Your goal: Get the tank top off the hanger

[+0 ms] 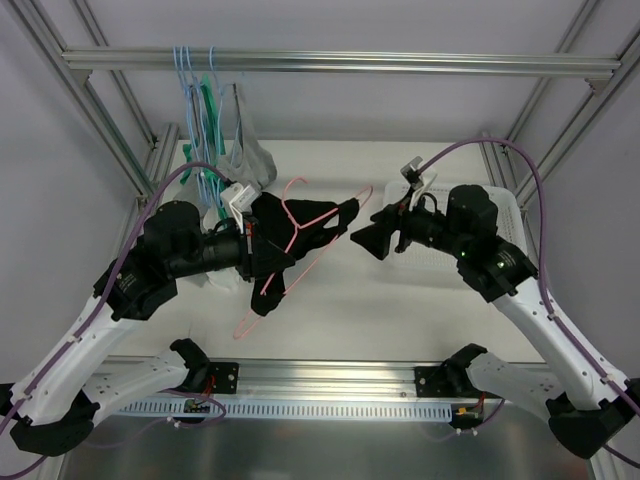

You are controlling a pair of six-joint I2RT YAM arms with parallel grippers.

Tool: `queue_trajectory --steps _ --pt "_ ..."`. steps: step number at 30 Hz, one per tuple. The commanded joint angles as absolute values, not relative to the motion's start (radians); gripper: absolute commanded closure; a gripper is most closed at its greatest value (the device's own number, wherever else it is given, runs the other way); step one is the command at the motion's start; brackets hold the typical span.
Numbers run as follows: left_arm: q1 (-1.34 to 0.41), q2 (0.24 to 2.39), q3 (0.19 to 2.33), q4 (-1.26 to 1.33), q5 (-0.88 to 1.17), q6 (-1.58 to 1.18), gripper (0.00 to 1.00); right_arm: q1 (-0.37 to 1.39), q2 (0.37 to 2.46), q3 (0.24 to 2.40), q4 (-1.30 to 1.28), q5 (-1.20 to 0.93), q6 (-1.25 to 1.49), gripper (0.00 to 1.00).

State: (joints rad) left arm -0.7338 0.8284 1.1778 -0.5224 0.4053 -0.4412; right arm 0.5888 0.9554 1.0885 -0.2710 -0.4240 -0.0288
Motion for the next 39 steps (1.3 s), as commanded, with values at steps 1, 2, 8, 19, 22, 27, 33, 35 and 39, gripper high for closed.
queue_trajectory --steps 1,2,8,19,22,27,33,35,39 --pt "-0.742 0.818 1.17 -0.431 0.479 -0.506 1.0 0.638 0.977 1.155 -0.213 -0.351 -0.077 0.19" --pt "-0.742 0.818 1.167 -0.428 0.485 -0.515 1.0 0.656 0.983 1.157 -0.213 -0.324 -0.083 0.2" --pt "-0.746 0.821 1.151 -0.413 0.525 -0.551 1.0 0.695 1.015 1.152 -0.19 -0.223 -0.143 0.24" --pt "-0.755 0.805 1.14 -0.385 0.537 -0.563 1.0 0.716 1.063 1.134 -0.133 -0.216 -0.138 0.64" --pt "-0.753 0.804 1.138 -0.383 0.535 -0.56 1.0 0.715 1.055 1.126 -0.114 -0.219 -0.133 0.87" --pt "-0.755 0.792 1.128 -0.387 0.494 -0.543 1.0 0.716 1.019 1.112 -0.115 -0.175 -0.124 1.0" --pt "-0.755 0.805 1.112 -0.396 0.515 -0.494 1.0 0.713 0.948 1.111 -0.176 0.016 -0.123 1.0" --pt "-0.755 0.824 1.103 -0.399 0.569 -0.485 1.0 0.703 0.934 1.126 -0.205 0.113 -0.123 1.0" --pt "-0.755 0.845 1.078 -0.399 0.641 -0.469 1.0 0.655 0.923 1.172 -0.264 0.169 -0.133 1.0"
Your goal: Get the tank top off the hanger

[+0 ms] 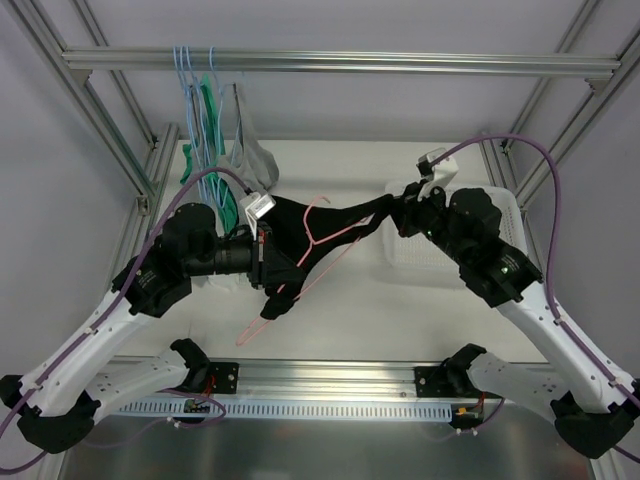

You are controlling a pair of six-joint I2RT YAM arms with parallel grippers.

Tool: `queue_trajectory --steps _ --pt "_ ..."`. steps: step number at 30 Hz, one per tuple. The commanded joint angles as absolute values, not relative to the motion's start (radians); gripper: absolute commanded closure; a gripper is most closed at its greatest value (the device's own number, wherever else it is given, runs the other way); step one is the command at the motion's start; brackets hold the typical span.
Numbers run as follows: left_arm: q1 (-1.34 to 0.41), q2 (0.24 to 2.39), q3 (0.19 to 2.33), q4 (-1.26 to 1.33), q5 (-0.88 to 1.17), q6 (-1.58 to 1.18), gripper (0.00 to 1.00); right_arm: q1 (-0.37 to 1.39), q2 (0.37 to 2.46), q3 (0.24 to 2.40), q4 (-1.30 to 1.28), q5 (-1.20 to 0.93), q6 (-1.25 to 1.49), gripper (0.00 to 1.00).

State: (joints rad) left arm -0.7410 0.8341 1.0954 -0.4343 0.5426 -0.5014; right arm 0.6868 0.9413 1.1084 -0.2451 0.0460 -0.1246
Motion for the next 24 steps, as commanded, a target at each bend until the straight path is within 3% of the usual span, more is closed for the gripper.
queue_trajectory --steps 1,10,16,24 --pt "-0.755 0.847 1.072 -0.399 0.652 -0.465 1.0 0.631 0.923 1.181 -0.287 0.178 -0.135 1.0" --pt "-0.761 0.787 1.077 -0.397 0.663 -0.483 1.0 0.462 0.974 1.281 -0.348 0.069 -0.124 1.0" --pt "-0.773 0.766 1.103 -0.397 0.672 -0.488 1.0 0.446 1.029 1.309 -0.353 -0.066 -0.121 1.0" --pt "-0.775 0.729 1.179 -0.371 0.508 -0.439 1.0 0.446 1.014 1.241 -0.316 -0.261 -0.038 1.0"
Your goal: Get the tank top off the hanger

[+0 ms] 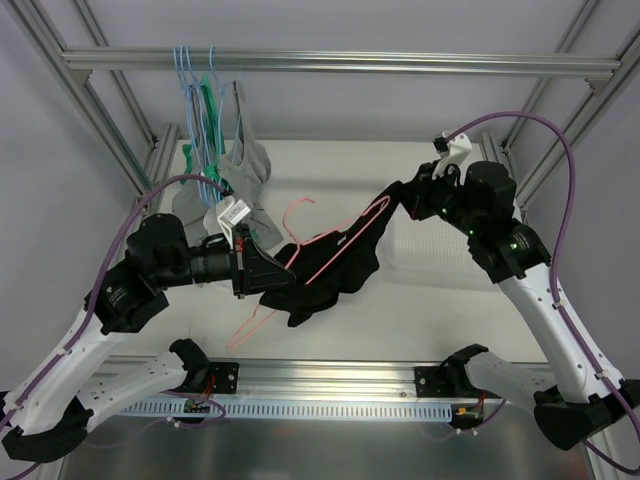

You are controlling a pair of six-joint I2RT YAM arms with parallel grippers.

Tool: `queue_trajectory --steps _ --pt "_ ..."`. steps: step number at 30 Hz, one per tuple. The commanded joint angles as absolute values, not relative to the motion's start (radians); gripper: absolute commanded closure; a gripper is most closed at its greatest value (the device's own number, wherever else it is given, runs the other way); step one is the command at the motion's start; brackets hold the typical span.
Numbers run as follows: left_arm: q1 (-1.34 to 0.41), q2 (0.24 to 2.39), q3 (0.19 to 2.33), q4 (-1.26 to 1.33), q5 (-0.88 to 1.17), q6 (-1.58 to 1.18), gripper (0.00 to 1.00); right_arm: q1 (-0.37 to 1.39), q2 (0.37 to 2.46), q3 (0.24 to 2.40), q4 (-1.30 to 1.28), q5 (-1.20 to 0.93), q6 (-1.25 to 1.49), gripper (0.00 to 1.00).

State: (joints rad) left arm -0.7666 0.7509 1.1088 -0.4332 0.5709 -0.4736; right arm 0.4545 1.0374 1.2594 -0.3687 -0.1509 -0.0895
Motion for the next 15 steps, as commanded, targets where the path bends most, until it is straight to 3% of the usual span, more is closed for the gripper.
queue_trajectory --steps 1,9,15 --pt "-0.775 0.724 1.183 -0.359 0.5 -0.428 1.0 0.446 1.008 1.227 -0.296 -0.279 -0.029 1.0" --pt "-0.775 0.724 1.161 -0.166 0.428 -0.419 1.0 0.44 0.933 1.067 -0.116 -0.416 0.122 1.0" --pt "-0.775 0.738 1.052 0.294 0.356 -0.416 1.0 0.544 0.91 0.985 0.03 -0.549 0.247 1.0"
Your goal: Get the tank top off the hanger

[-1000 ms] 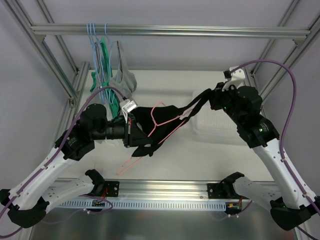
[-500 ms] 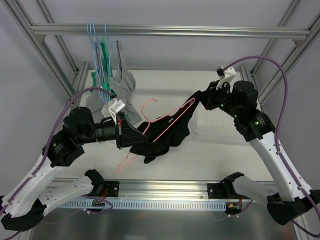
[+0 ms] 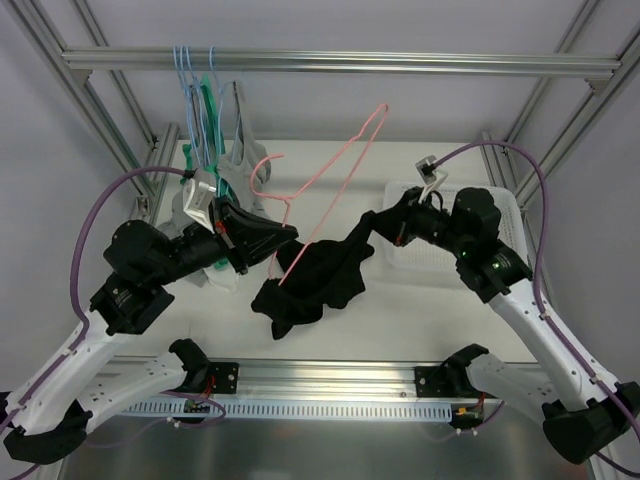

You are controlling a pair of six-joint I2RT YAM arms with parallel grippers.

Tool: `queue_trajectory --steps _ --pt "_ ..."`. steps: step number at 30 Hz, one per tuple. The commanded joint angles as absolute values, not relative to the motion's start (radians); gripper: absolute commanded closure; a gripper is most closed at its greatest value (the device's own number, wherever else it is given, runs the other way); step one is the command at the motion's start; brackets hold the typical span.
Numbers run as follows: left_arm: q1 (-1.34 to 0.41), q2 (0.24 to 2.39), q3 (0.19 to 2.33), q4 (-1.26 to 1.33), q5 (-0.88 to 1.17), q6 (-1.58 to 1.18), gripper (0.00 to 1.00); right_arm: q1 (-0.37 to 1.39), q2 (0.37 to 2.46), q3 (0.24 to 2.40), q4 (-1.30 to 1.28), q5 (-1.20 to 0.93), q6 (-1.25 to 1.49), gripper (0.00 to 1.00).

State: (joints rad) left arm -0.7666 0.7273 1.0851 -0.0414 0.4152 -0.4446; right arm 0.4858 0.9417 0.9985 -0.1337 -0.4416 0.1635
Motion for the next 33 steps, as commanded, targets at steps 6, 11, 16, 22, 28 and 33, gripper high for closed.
queue_trajectory --steps 6,11,16,22,28,33 --pt "-0.775 0.862 1.11 0.537 0.218 -0.332 1.0 0.591 0.835 0.826 0.016 -0.499 0.242 1.0" --pt "-0.776 0.913 1.131 0.659 0.158 -0.301 1.0 0.594 0.73 0.678 -0.035 -0.489 0.23 1.0" --pt "-0.775 0.933 1.147 0.649 0.128 -0.264 1.0 0.604 0.655 0.612 -0.101 -0.454 0.21 1.0" --pt "-0.775 0.884 1.186 0.245 0.008 -0.261 1.0 0.644 0.771 0.646 -0.12 -0.411 0.147 1.0" --pt "-0.775 0.72 1.08 -0.09 -0.123 -0.354 1.0 0.745 1.027 0.748 -0.12 -0.155 0.111 1.0" --pt "-0.775 0.664 1.089 -0.406 -0.192 -0.436 1.0 0.813 1.236 0.871 -0.123 -0.063 0.081 0.97"
